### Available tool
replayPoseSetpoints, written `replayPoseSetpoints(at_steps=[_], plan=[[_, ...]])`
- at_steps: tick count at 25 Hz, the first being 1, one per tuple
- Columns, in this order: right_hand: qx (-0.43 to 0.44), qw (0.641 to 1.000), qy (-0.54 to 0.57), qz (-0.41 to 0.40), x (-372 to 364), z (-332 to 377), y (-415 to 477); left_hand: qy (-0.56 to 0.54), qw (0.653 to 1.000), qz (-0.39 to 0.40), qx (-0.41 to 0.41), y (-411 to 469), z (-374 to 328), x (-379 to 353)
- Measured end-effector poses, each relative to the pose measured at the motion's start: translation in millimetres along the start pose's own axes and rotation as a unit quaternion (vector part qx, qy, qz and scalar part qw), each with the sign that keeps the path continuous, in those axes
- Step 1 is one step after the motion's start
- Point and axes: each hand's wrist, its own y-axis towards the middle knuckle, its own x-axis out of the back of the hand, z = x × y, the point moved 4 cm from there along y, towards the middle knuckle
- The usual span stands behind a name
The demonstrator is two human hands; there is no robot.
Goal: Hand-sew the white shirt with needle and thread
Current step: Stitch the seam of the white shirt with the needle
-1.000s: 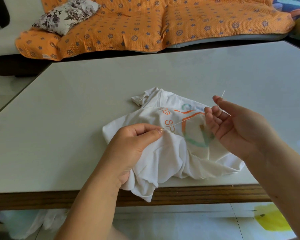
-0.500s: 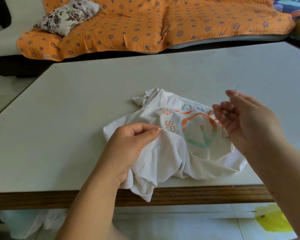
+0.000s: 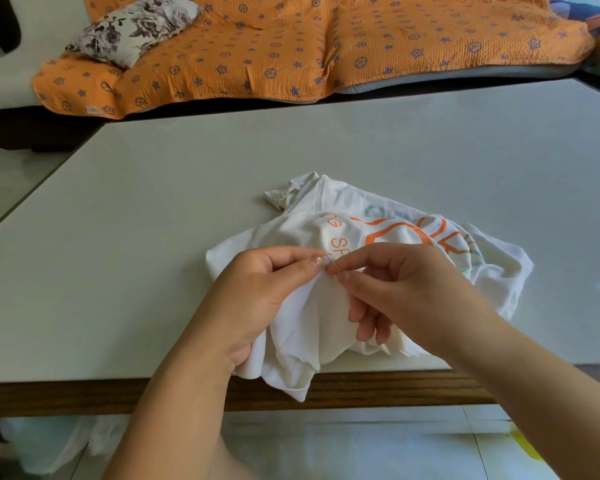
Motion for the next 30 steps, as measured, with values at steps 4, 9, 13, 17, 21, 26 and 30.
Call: replayPoseSetpoints(at_steps=[4,9,13,17,21,26,30], plan=[[-0.003,1.000,0.002,-0.007,-0.4,-0.9,0.5,-0.015,1.000,0.005,-0.003,-0.5,0.2,0.7],[0.000,1.000,-0.004,-0.009,-0.3,-1.2,-0.2,-0.013,1.000,-0.001,-0.008,-1.1,-0.5,1.1],[-0.002,1.000,-0.015,-0.012,0.0,-1.6,-0.7,0.004,1.000,-0.010,-0.015,-0.7,-0.9,1.5],[-0.007,1.000,-0.018,-0.017,-0.5,-2.3,-0.5,0.019,0.999,-0.030,-0.022,-1.3,-1.7,1.6],[-0.008,0.999,-0.018,-0.027,-1.6,-2.3,-0.9,0.023,0.998,-0.047,-0.031,-3.6,-3.8,-1.0],[-0.010,0.999,-0.021,-0.034,-2.8,-3.7,0.1,0.058,0.992,-0.097,-0.061,-5.5,-5.4,-3.9],[-0.013,0.999,-0.028,-0.036,-3.9,-5.5,1.4,0.089,0.986,-0.116,-0.075,-3.8,-4.7,-4.0]])
